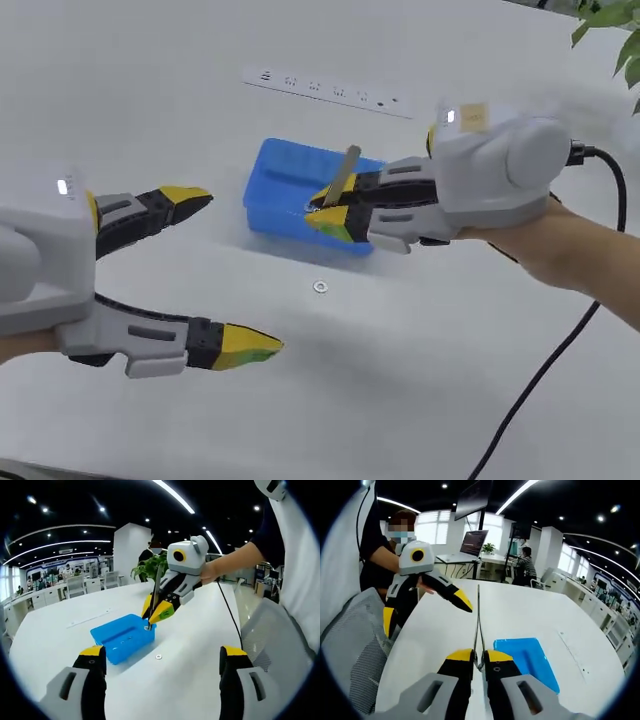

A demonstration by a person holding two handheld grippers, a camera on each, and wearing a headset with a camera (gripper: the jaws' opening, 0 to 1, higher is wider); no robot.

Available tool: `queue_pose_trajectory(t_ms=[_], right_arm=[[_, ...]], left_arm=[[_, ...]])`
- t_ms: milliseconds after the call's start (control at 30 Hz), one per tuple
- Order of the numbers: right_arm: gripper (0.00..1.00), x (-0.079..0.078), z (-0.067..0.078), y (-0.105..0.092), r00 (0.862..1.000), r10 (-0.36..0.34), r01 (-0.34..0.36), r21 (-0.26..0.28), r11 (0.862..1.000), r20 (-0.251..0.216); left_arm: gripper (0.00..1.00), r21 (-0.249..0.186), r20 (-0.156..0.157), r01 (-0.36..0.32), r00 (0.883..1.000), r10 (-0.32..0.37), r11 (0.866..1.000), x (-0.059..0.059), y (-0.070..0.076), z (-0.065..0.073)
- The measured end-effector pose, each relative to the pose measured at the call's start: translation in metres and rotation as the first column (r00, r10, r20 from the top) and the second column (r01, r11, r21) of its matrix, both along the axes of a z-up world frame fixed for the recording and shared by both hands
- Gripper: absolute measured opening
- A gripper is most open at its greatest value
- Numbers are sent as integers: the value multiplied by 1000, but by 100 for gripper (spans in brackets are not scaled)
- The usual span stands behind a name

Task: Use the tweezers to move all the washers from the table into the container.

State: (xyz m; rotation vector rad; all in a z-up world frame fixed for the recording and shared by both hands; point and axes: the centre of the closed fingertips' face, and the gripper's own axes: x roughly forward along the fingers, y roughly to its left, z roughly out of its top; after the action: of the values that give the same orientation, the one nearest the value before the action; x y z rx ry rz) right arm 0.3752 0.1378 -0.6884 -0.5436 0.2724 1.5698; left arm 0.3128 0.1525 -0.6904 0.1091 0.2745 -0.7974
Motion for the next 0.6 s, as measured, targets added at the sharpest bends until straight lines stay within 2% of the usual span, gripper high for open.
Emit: queue_pose_trajectory(t_ms=[133,200,300,467,533,600], right_arm=[[10,6,3,-1,1000,2,-2,-4,1000,9],[10,12,6,-1,1000,-10,10,5,1000,10],[10,22,9,0,999,-37,37,28,999,2],[10,48,7,1,994,-106,107,50,993,-22],[10,64,4,0,985,-163,166,62,984,-49],[10,75,-1,0,980,-192,195,57,979,-53]], left_arm=[[100,-8,-12,-4,1000,4,1000,-1,1,-2],[100,-1,-28,-4,1000,4,1000,-2,1,-6],[100,9,-35,-3,999,3,1000,-2,1,-10],[100,12,-42,-21,999,21,1000,-1,5,-12],[100,12,-43,-41,998,42,999,1,10,-12],[100,7,-48,-60,997,60,998,2,15,-12]])
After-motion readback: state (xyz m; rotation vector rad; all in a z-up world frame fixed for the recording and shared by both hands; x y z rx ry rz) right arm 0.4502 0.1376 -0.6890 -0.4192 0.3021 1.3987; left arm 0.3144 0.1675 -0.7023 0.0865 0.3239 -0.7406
